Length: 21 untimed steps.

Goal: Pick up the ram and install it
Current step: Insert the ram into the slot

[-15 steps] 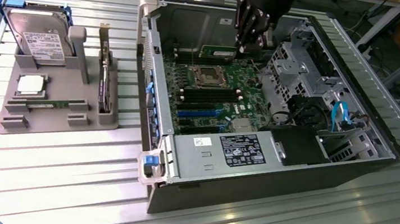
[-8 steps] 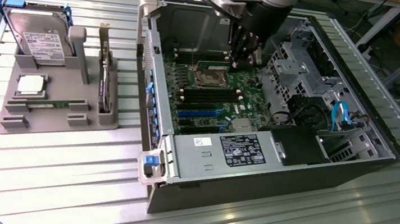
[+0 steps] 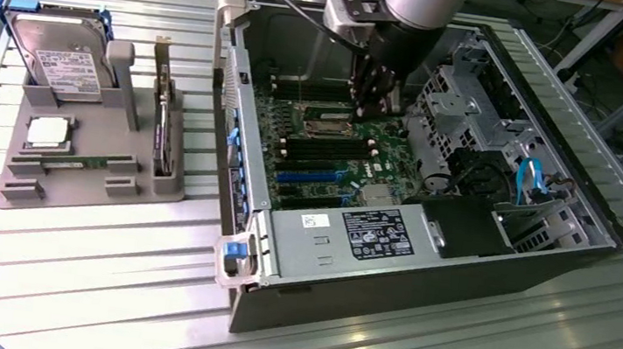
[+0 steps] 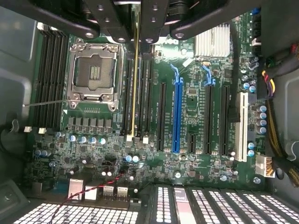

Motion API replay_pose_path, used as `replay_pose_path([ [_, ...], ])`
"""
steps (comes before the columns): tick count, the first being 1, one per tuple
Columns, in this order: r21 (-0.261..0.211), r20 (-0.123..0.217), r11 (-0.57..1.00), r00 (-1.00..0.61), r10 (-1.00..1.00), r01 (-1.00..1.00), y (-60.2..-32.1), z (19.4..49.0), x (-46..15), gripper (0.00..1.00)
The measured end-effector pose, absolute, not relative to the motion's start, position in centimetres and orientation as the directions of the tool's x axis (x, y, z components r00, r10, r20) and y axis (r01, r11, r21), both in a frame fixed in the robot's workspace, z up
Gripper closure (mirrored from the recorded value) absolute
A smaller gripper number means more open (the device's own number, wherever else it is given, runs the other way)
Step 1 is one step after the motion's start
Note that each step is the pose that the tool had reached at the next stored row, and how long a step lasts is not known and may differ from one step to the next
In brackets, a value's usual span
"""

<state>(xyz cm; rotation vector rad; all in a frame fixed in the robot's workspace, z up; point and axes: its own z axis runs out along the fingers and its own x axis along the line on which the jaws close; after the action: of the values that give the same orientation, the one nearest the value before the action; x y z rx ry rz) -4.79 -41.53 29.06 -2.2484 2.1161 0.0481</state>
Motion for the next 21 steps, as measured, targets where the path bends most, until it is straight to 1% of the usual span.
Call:
replay_pose_path([
  [2, -0.018, -0.059, -0.060, 0.061, -0.996, -0.998, -41.5, 28.9, -4.8, 0.86],
  [3, -0.017, -0.059, -0.060, 0.061, -0.996, -0.998, -41.5, 27.4, -4.8, 0.86],
  [5, -0.016, -0.059, -0.059, 0.060, -0.996, -0.998, -41.5, 26.5, -4.8, 0.86],
  [8, -0.016, -0.060, -0.059, 0.060, -0.996, -0.998, -41.5, 26.4, -4.8, 0.86],
  [12, -0.014, -0.060, -0.049, 0.050, -0.997, -0.999, -41.5, 25.3, -4.8, 0.86],
  [17, -0.012, -0.060, -0.035, 0.036, -0.998, -0.999, -41.5, 25.0, -4.8, 0.86],
  [21, -0.012, -0.052, -0.035, 0.035, -0.998, -0.999, -41.5, 24.7, -4.8, 0.86],
])
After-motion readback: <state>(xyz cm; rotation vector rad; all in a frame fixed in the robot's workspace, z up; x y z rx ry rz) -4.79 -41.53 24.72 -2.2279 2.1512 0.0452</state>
